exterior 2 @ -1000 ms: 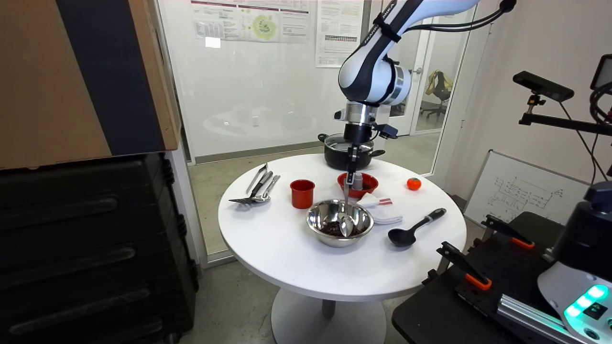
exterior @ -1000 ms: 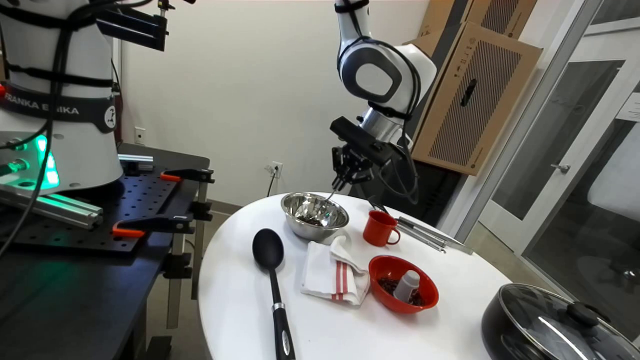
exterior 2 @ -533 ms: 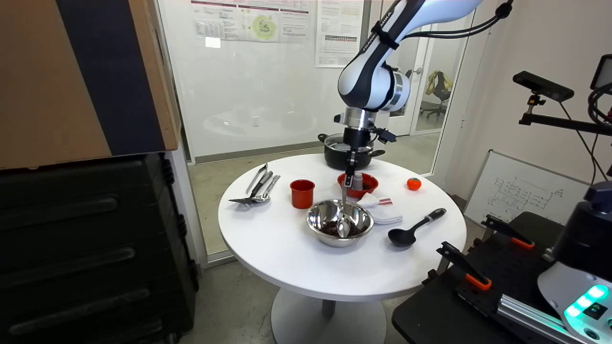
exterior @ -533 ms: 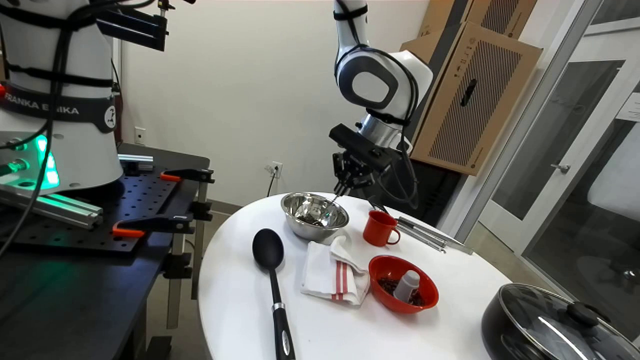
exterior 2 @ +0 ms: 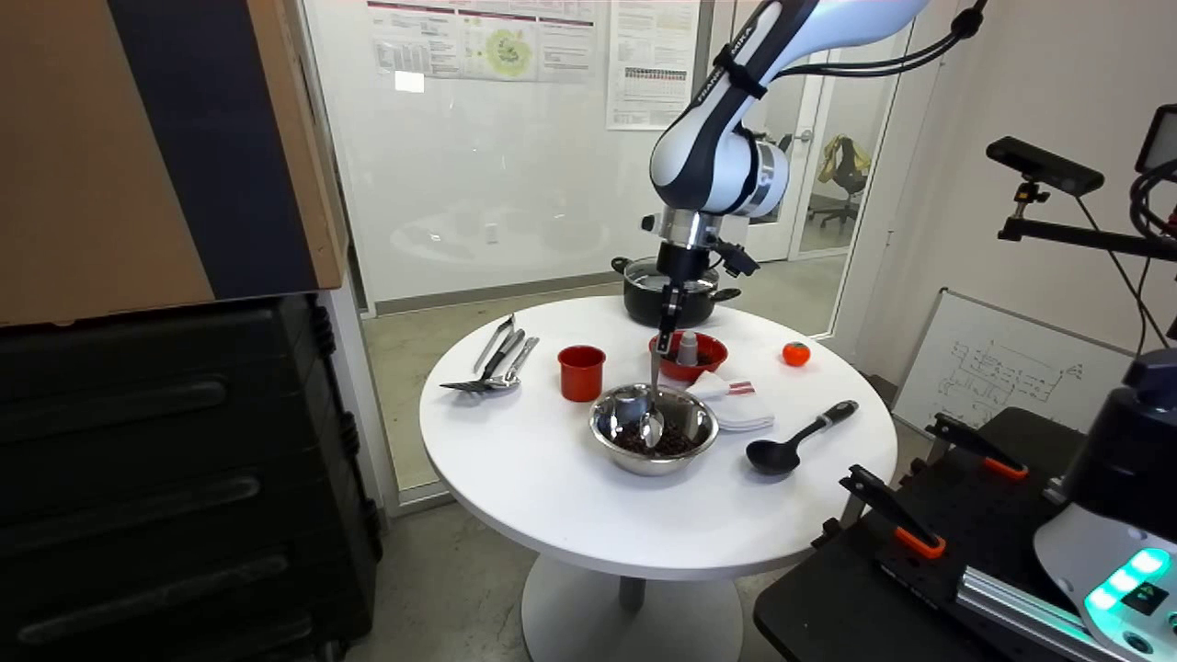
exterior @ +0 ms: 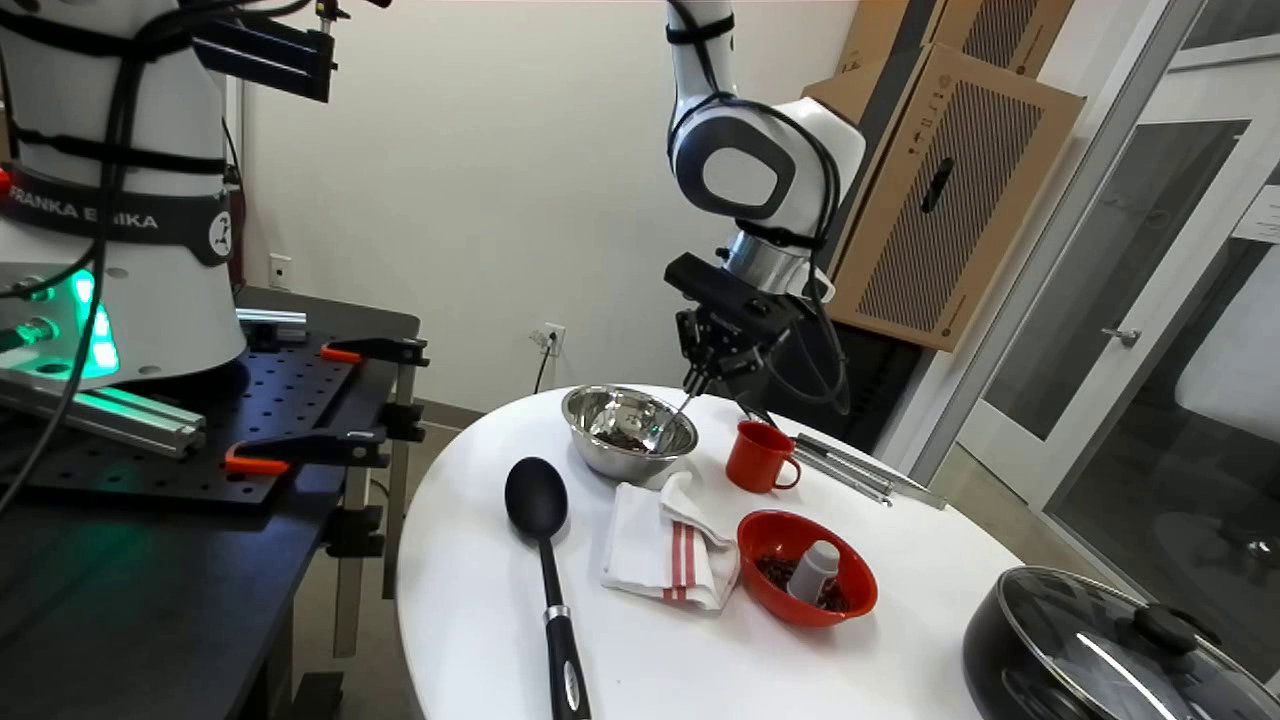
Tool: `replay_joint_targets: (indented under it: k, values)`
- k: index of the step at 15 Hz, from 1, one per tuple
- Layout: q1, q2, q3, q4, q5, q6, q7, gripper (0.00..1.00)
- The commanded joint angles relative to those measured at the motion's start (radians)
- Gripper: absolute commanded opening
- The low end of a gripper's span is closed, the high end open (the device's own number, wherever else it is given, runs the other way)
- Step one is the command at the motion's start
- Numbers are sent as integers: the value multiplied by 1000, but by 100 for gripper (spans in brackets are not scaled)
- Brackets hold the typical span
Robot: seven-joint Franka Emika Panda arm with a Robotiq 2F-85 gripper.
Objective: Use the spoon in the mug to stir in the metal bowl
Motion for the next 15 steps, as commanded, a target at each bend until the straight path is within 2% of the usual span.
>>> replay_joint_targets:
  k: [1, 10, 15]
  values:
    - [5, 7, 15, -10, -16, 51, 32, 1]
    - [-11, -1, 91, -13, 17, 51, 21, 1]
    - [-20, -9, 109, -32, 18, 35, 11, 1]
